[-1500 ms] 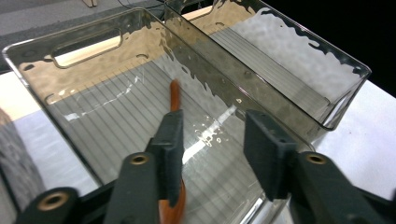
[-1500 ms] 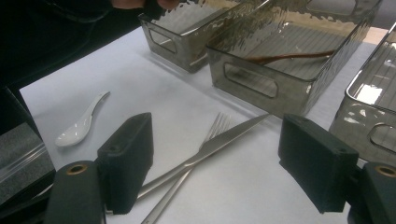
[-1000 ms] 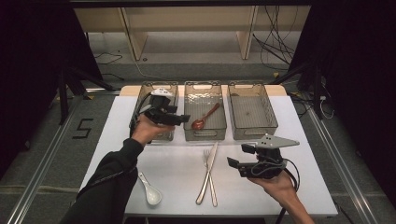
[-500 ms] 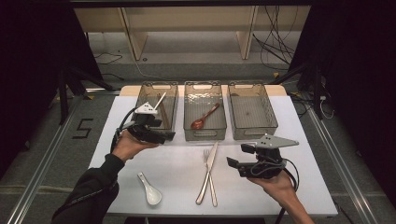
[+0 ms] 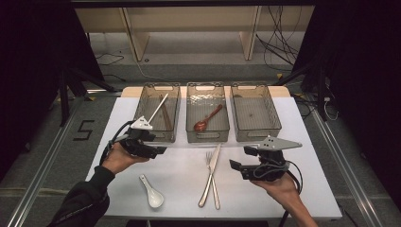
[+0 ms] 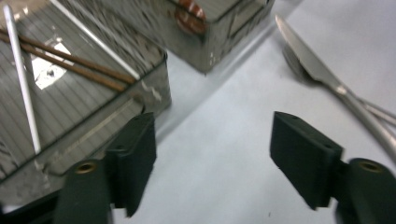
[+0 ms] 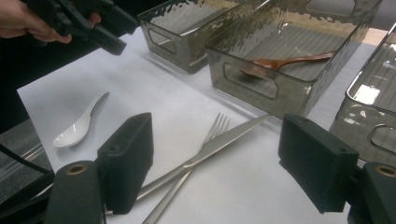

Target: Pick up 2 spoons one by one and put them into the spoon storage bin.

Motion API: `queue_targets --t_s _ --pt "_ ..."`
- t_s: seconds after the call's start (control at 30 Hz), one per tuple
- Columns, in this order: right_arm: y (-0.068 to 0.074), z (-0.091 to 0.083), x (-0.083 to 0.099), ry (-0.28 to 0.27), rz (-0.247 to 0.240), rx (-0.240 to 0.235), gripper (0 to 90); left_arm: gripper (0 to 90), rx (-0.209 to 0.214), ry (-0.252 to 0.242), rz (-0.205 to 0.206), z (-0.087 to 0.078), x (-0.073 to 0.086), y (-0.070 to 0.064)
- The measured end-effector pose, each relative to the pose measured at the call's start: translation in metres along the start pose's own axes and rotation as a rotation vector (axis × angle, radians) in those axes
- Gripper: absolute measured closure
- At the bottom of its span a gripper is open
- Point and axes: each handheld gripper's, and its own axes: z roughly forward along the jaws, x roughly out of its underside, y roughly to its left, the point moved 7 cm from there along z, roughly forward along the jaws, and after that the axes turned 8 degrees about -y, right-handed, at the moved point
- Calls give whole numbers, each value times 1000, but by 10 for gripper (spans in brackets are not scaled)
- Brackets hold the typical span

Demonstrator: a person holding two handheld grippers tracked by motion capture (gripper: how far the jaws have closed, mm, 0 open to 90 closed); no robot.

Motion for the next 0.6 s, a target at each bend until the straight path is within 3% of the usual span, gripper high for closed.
queue_targets --t_s 0.2,0.37,0.6 --pt "1 0 0 3 1 -1 275 653 18 101 63 1 27 -8" --pt "1 1 0 5 0 -1 276 783 48 188 89 -1 48 -16" --pt "2 1 0 7 -1 -2 275 885 80 244 86 0 66 -19"
